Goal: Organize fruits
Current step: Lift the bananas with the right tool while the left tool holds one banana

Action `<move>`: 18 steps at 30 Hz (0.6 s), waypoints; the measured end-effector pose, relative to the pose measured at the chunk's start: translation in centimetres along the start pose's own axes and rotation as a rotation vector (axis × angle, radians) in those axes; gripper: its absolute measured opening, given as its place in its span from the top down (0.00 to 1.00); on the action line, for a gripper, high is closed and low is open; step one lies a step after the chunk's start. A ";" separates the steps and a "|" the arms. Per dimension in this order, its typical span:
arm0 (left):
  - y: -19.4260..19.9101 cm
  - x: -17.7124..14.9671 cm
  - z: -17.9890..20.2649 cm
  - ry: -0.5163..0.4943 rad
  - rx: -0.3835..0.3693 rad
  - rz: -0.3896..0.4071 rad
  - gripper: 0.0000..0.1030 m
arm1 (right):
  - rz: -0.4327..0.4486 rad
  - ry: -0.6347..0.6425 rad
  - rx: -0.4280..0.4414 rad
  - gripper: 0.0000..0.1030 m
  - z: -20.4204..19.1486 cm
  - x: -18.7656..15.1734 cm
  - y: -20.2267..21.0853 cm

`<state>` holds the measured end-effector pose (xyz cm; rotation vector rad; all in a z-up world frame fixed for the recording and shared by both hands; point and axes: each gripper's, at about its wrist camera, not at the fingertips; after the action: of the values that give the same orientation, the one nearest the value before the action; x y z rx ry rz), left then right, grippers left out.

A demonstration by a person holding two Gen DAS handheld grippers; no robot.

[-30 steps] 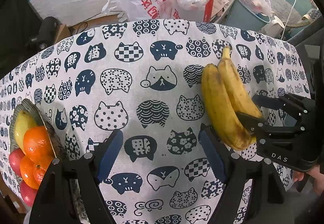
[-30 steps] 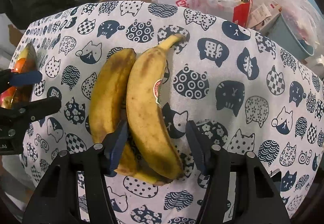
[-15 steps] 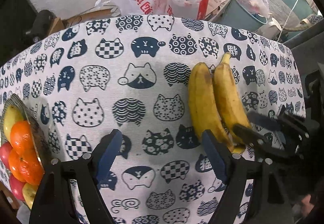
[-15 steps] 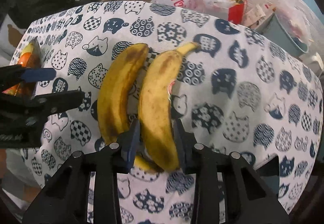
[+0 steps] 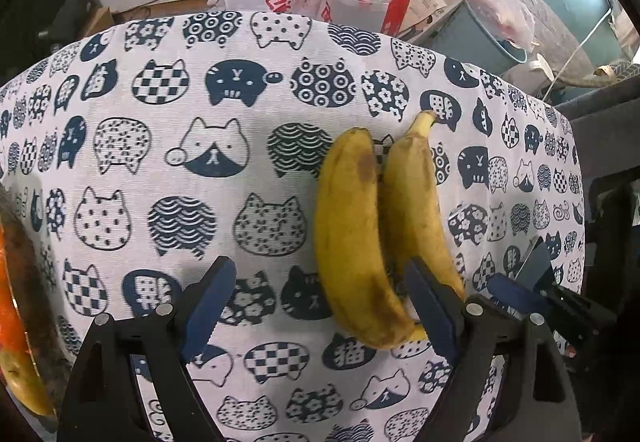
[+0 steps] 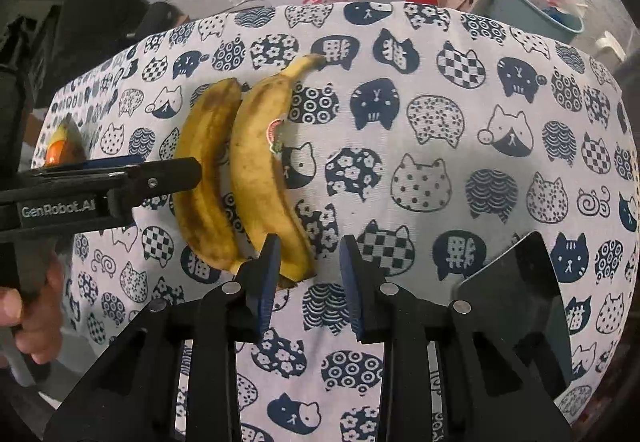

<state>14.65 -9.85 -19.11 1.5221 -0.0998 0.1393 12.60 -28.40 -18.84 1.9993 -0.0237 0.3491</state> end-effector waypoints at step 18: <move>-0.8 -0.1 1.1 -0.033 -0.004 0.039 0.54 | 0.007 0.002 -0.012 0.54 0.1 0.1 -0.2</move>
<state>14.65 -11.01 -19.89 1.5198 -0.1560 0.1449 12.78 -28.35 -19.01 1.9878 -0.0313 0.3550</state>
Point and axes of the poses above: each gripper's, at about its wrist camera, not at the fingertips, and y roughly against the way its jaws point, z to its right, x to its top, and after that the axes turned 9 degrees about x, right-handed
